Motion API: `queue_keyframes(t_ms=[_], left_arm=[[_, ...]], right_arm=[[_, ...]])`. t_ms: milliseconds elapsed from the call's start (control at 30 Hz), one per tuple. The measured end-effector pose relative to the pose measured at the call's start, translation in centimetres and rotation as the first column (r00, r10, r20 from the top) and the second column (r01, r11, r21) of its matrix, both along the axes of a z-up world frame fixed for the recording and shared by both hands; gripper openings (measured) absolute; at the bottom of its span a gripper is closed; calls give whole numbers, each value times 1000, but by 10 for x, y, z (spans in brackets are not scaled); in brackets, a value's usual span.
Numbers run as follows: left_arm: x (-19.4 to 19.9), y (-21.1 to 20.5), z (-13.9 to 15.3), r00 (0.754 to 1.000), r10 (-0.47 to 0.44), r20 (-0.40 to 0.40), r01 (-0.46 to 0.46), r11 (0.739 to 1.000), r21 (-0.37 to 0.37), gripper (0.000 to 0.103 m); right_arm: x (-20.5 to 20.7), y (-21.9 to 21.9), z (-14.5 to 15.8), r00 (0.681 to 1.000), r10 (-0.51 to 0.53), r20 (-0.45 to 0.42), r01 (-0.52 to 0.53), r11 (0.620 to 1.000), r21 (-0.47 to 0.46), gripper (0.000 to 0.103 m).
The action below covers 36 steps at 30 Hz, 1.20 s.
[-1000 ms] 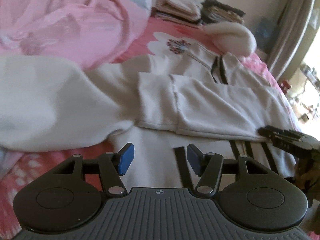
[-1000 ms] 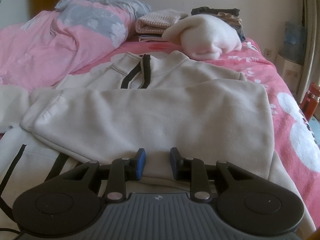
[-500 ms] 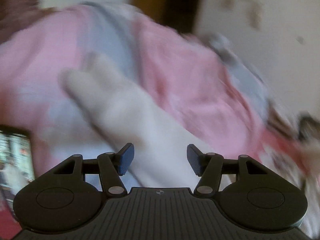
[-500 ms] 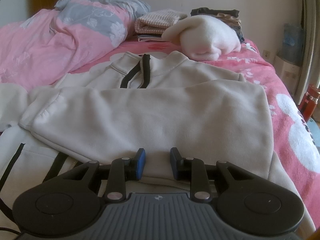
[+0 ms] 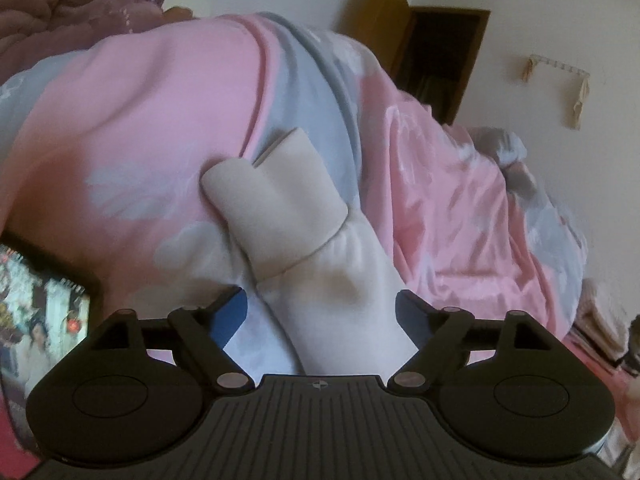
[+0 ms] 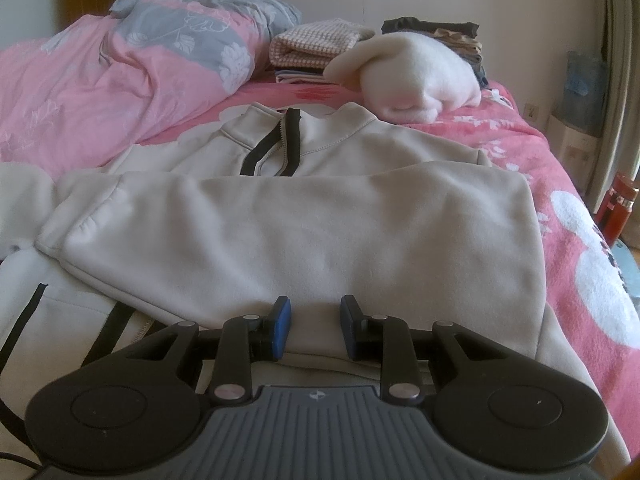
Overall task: Fold clothes
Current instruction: 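Grasp a hoodie sleeve cuff with the left tool and lift it, then lay the held sleeve across the hoodie body and open the left tool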
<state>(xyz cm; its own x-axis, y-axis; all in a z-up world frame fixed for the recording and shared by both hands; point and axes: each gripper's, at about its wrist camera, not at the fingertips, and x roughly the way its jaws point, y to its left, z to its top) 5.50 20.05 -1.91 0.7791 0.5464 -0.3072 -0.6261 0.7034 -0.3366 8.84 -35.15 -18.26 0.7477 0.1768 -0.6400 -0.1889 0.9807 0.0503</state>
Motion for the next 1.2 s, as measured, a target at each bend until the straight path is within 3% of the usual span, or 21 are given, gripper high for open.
queue_keyframes(t_ms=[67,133,167,200,333,433,567,733,933,1133,1200], left_arm=[[1,-1,1,1000,1,23,-2,1000,23,73],[2,-2,4,999,-4,44,2,999,36,50],[1,-3,6,998,-13,57,10,999,44,34],[1,-5,7,997,-21,74,17,999,52,26],[3,-24,16,989,-105,105,92,988,123,20],[7,-49,22,970,-220,104,198,962,189,18],[15,-93,24,910,-407,84,374,890,260,17],[26,-139,9,820,-572,2,559,802,213,17],[45,-175,-30,703,-686,-188,711,689,145,17],[36,-195,-59,623,-721,-304,766,641,50,18],[34,-197,-61,599,-731,-326,777,629,19,27]], right_arm=[[0,0,0,1000,0,0,0,1000,-1,28],[0,0,0,1000,1,0,-1,1000,-2,28],[0,0,0,1000,0,1,0,1000,-2,28],[0,0,0,1000,0,1,0,1000,-2,28],[0,1,0,1000,0,2,0,1000,-2,28],[0,1,0,1000,-1,2,1,1000,-3,28],[0,1,0,1000,0,3,0,1000,-1,28],[0,0,0,1000,1,5,-1,1000,2,28],[-1,-1,-1,1000,0,9,0,1000,14,28],[-1,-3,-2,1000,0,12,0,1000,28,28],[-2,-4,-2,1000,-1,14,1,1000,31,28]])
